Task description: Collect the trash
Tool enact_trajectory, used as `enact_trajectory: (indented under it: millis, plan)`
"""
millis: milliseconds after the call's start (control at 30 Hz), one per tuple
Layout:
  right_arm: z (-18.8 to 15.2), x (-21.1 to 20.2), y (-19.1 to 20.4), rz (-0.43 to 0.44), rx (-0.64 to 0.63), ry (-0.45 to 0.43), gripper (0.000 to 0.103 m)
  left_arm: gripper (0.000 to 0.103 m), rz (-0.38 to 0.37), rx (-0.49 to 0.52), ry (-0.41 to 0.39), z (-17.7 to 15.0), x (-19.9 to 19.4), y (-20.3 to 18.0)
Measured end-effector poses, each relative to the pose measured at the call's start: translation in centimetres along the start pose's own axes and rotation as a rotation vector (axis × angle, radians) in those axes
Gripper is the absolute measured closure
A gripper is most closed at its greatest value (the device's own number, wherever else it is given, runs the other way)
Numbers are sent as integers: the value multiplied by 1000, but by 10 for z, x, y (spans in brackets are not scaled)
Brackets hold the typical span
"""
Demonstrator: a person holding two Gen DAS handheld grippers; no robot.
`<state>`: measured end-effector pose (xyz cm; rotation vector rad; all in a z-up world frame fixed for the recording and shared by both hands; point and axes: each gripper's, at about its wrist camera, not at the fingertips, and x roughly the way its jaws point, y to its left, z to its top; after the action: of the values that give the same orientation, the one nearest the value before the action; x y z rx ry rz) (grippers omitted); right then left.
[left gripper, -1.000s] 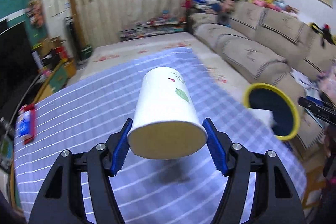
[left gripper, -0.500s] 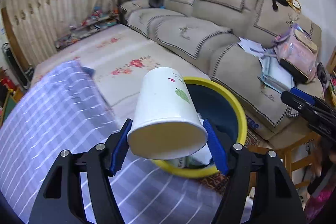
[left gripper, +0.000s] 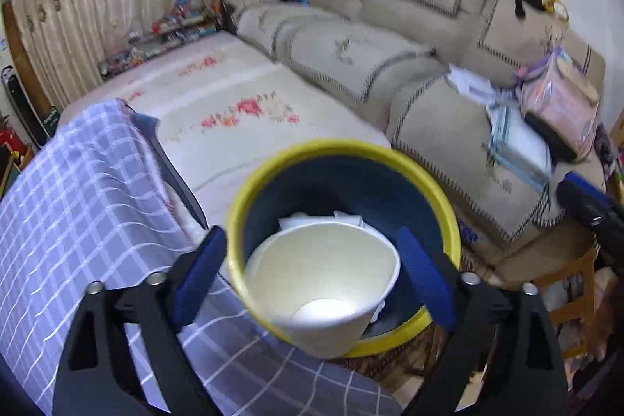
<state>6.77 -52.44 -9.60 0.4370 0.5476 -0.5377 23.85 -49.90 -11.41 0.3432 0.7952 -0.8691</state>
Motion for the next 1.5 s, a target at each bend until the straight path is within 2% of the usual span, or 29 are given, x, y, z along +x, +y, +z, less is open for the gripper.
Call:
enact_trajectory:
  millis: [67, 133, 200, 267, 300, 433, 500, 600, 700, 767, 833, 1000, 1167, 1500]
  plan:
    - [1, -2, 6, 7, -8, -5, 38, 5, 0, -18, -35, 2, -10, 6]
    - [2, -5, 12, 13, -14, -5, 37, 5, -41, -49, -41, 12, -7, 12]
    - [2, -14, 19, 17, -25, -19, 37, 6, -23, -79, -41, 15, -8, 18]
    - [2, -26, 25, 13, -41, -36, 34, 6, -69, -128, -61, 13, -24, 26]
    - [1, -29, 26, 12, -45, -40, 34, 6, -67, -130, -77, 13, -34, 29]
    - [0, -39, 39, 41, -81, -32, 34, 5, 59, -104, -224, -16, -116, 44]
    - [-3, -44, 55, 67, -124, -29, 30, 5, 106, -137, -246, -38, -155, 56]
    - [-9, -54, 86, 129, -199, -32, 22, 5, 227, -227, -271, -85, -218, 77]
    - [-19, -70, 120, 208, -270, -40, 10, 5, 395, -305, -302, -140, -283, 90]
    - [-24, -81, 137, 255, -294, -50, 7, 5, 497, -362, -308, -172, -316, 96]
    - [-29, -94, 155, 309, -317, -57, 7, 5, 592, -436, -314, -206, -349, 103]
    - [-40, -125, 187, 354, -381, -78, 7, 5, 725, -550, -350, -262, -406, 110]
    - [-51, -152, 193, 361, -407, -103, 6, 5, 708, -598, -399, -279, -427, 112]
    - [-66, -156, 189, 338, -422, -83, 6, 5, 666, -574, -359, -281, -408, 84]
